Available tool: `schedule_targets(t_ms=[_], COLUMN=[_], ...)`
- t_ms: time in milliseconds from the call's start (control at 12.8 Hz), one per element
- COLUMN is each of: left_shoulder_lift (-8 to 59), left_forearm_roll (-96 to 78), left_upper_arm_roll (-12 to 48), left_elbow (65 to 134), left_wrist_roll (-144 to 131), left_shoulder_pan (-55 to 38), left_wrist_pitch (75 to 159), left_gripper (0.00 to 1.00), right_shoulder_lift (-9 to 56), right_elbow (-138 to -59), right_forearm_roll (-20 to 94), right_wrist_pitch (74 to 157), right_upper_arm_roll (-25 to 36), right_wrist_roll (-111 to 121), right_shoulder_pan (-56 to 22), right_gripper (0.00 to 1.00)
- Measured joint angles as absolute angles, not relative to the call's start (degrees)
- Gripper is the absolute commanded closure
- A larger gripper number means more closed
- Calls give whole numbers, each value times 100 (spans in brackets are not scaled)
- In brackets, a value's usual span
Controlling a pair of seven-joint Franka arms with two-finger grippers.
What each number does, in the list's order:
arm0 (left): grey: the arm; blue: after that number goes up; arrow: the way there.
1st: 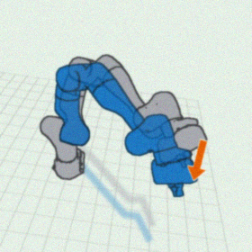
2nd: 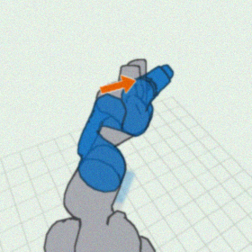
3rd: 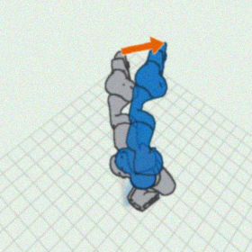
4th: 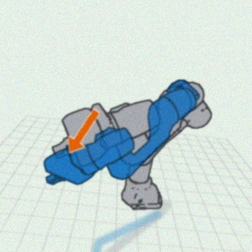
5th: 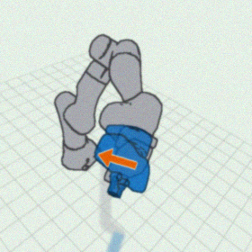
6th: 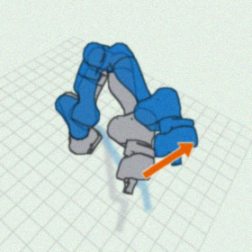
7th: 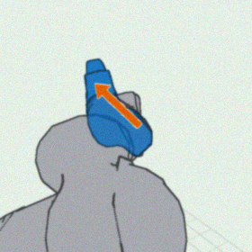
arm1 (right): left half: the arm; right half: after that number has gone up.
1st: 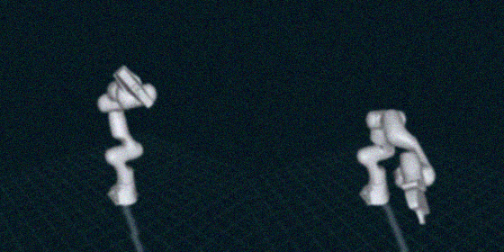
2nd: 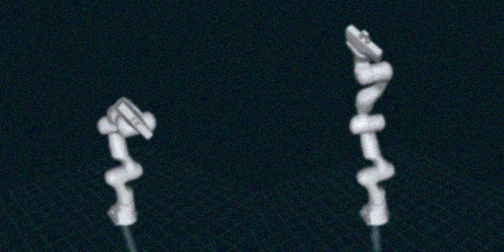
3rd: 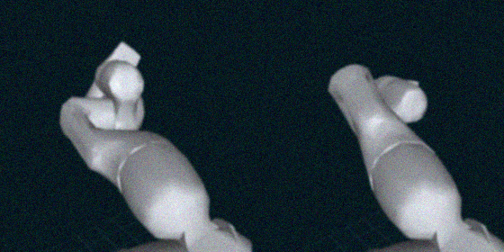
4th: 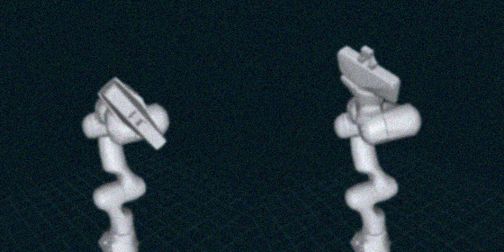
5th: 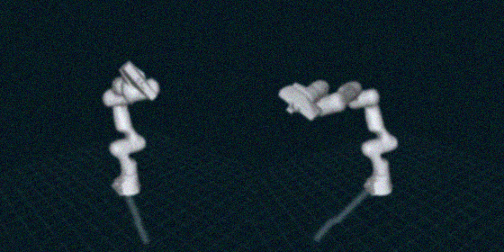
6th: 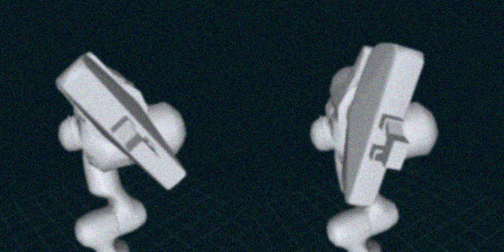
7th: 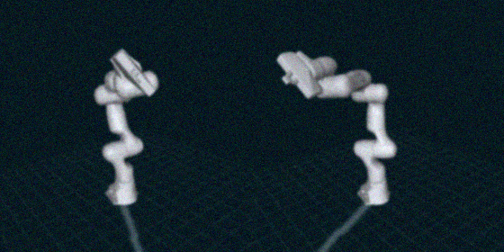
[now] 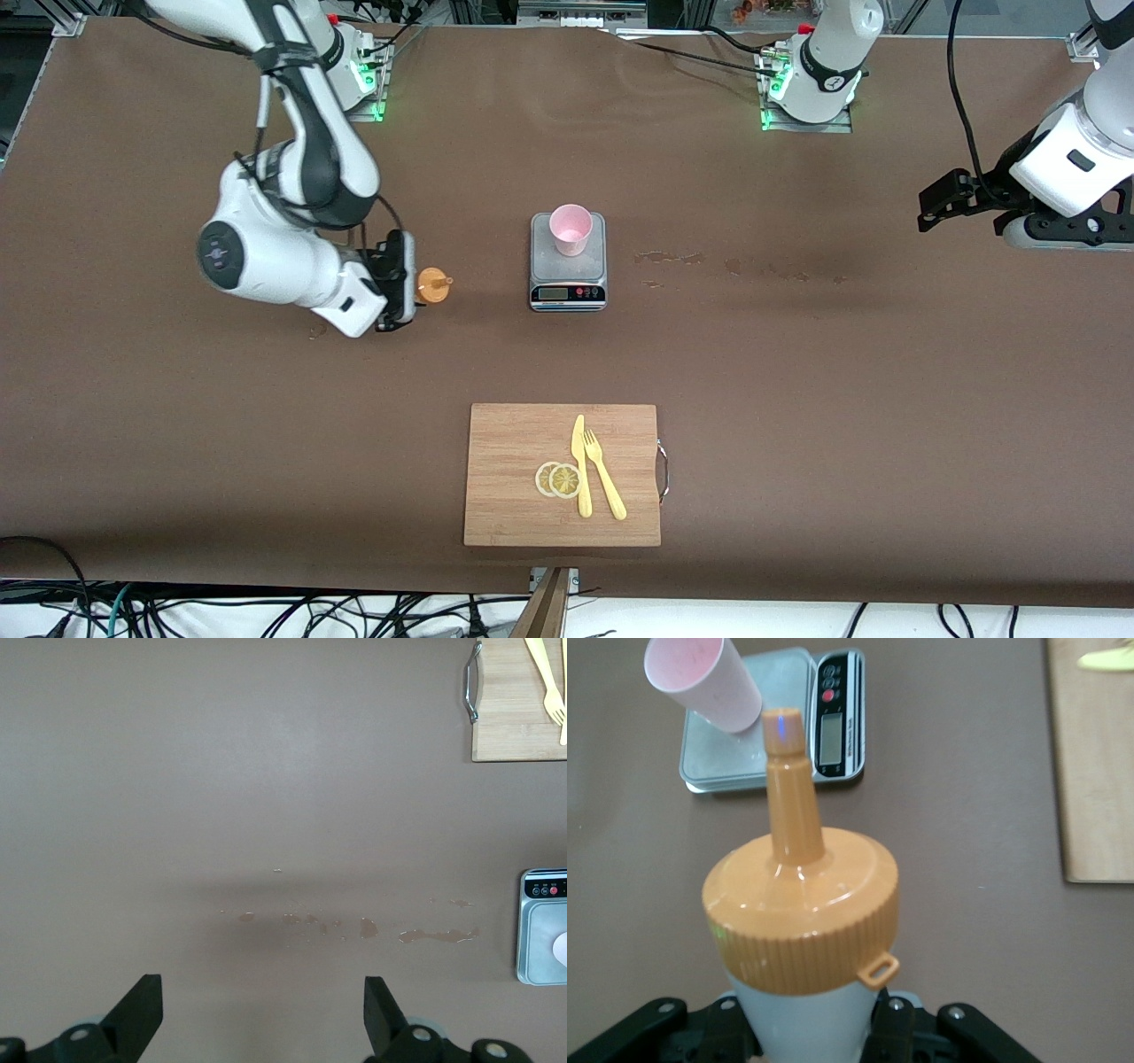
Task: Add sauce to pink cup with both arms
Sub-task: 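Carry the sauce bottle with the right gripper toward the pink cup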
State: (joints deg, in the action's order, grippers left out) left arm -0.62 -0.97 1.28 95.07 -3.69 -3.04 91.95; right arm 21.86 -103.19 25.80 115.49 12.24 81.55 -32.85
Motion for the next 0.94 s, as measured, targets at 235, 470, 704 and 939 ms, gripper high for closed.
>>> schedule_targets(t_ms=[235,470,704,939], left_shoulder_lift=[-60,-59,-59,-59], left_forearm_roll=[-97,-97,-97,-97], left_upper_arm_roll=[138,138,138,138], left_elbow=[9506,9506,9506,9506], left_wrist_roll=[-370,-370,-370,-370], left_shoulder_pan=[-304,-304,-304,-304], left_wrist_pitch=[9189,9187,9186,9184], left_gripper=[0,0,0,0], right_shoulder_lift=[2186,2186,2222,2307], right_elbow=[-10362,-10414,-10480,-10506], right_forearm_roll=[2083,1775,1609,1409], right_wrist_pitch=[11563,11562,11560,11558], right_upper_arm_roll=[1229,1228,1227,1223], right_wrist_roll=[7407,6918,6647,6282], right_shoulder_pan=[-3775,-4092,-4342,-4640], right_gripper=[63,63,63,63])
